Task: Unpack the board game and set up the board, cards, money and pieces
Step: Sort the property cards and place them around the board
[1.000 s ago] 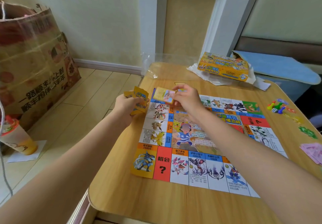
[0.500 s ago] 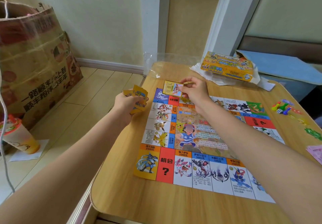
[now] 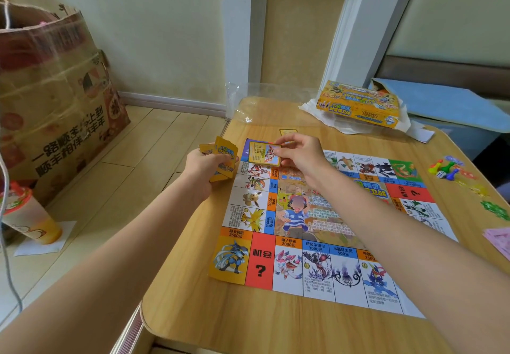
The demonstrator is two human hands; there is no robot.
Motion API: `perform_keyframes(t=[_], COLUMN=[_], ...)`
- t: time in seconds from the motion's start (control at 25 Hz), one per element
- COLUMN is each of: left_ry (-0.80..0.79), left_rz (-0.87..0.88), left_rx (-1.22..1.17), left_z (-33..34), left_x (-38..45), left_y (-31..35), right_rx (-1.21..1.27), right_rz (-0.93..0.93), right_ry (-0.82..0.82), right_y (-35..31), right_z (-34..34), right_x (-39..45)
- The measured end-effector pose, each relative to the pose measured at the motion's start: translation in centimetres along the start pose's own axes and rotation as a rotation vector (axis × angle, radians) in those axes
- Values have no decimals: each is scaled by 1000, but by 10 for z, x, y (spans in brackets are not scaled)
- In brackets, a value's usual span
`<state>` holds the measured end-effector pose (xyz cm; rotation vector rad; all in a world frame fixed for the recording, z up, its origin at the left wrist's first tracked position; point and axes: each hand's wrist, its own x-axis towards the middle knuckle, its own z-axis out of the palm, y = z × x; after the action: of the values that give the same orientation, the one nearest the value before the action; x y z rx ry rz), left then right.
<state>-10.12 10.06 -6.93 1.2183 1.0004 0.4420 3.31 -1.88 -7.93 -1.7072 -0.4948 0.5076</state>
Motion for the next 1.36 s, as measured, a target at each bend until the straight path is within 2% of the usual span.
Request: perform_keyframes(t=[0.12, 0.32, 0.56, 0.92, 1.04, 1.16, 1.36], left_ry=[1, 0, -32, 8, 15, 33, 57], left_rz=[1, -3, 34, 28, 24, 8, 35], left_rx=[-1, -1, -31, -37, -60, -52, -104], left_z=[2, 3, 2, -3, -7, -12, -24], left_x=[-1, 0, -1, 6, 9, 14, 21], left_y=[1, 2, 8, 8, 6, 3, 2], right_rx=[20, 16, 8, -33, -107, -291, -421], right_rz=[24, 38, -19, 12, 32, -32, -68], right_ry=[-66, -76, 129, 152, 65, -50, -77], right_y=[4, 4, -5, -5, -3, -2, -4], right_z=[1, 2, -5, -6, 3, 24, 46], right_x=[-1, -2, 9, 14, 13, 13, 16])
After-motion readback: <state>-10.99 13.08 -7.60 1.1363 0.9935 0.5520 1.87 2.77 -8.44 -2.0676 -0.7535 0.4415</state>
